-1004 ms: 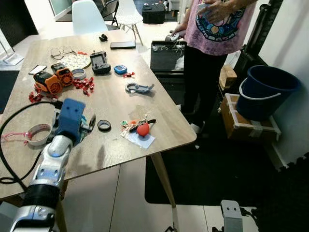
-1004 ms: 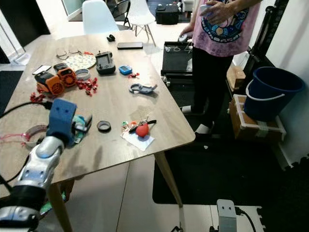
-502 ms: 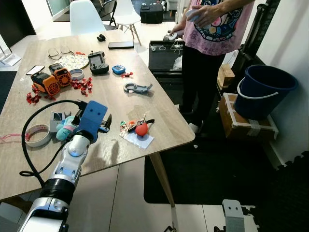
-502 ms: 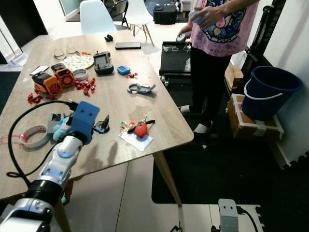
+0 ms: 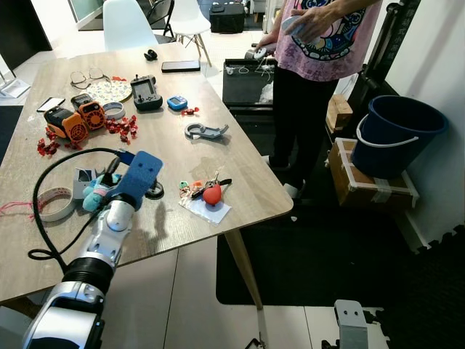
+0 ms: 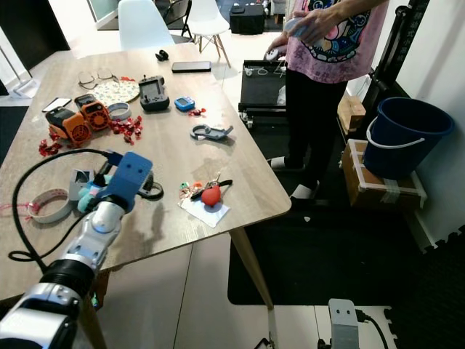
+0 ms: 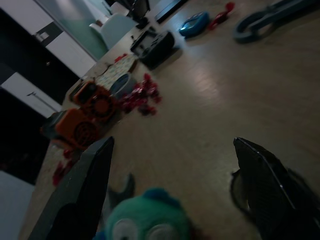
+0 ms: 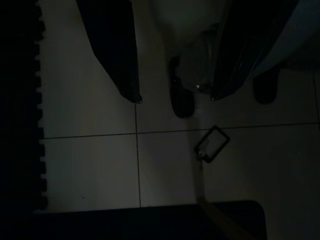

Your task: Hang keys on a hook

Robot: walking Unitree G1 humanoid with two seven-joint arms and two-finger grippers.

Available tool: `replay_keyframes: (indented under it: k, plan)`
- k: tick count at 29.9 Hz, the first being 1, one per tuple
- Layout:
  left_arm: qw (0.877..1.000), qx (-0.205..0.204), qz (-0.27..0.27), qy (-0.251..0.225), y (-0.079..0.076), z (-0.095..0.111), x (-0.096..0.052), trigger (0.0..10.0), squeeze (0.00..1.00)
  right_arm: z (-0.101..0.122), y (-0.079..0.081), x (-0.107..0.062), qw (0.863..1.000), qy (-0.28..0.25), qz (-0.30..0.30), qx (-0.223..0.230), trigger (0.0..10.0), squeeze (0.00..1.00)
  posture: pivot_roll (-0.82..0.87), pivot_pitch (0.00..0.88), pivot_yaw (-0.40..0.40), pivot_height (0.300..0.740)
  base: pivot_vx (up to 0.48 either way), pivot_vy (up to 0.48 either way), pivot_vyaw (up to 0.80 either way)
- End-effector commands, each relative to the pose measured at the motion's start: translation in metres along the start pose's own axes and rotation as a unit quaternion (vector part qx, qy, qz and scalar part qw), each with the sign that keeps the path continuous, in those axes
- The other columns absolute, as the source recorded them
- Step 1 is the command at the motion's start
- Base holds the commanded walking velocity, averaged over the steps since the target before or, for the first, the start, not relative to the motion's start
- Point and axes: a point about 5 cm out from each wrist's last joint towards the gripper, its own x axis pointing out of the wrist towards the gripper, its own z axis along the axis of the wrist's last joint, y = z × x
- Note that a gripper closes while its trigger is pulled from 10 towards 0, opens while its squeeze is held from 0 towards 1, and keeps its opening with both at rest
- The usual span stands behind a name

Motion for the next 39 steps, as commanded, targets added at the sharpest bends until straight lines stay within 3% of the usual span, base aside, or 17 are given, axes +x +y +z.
replay_keyframes:
  k: [1,7,25,39]
  plan:
    - [0.999,0.023,0.019,0.017,0.013,-0.009,0.000,10.0,0.00,-0.006,0.000,-0.001,1.000,0.007,-0.002,0.006,10.0,0.00,0.01,0.122,0.026,0.740,0.000,0.000,0.00]
    - [0.997,0.051,0.023,0.053,0.029,-0.024,0.001,10.0,0.00,-0.005,0.001,-0.001,1.000,0.005,-0.002,0.009,10.0,0.00,0.00,0.125,0.029,0.740,0.000,0.000,0.00]
    - [0.994,0.060,-0.022,0.086,0.024,-0.044,-0.006,10.0,0.00,-0.005,0.000,-0.001,1.000,0.006,-0.002,0.010,10.0,0.00,0.01,0.122,0.028,0.740,0.000,0.000,0.00]
    - [0.993,0.063,-0.002,0.105,0.041,-0.051,-0.006,10.0,0.00,-0.005,0.000,-0.001,1.000,0.006,-0.004,0.013,10.0,0.00,0.01,0.121,0.028,0.740,0.000,0.000,0.00]
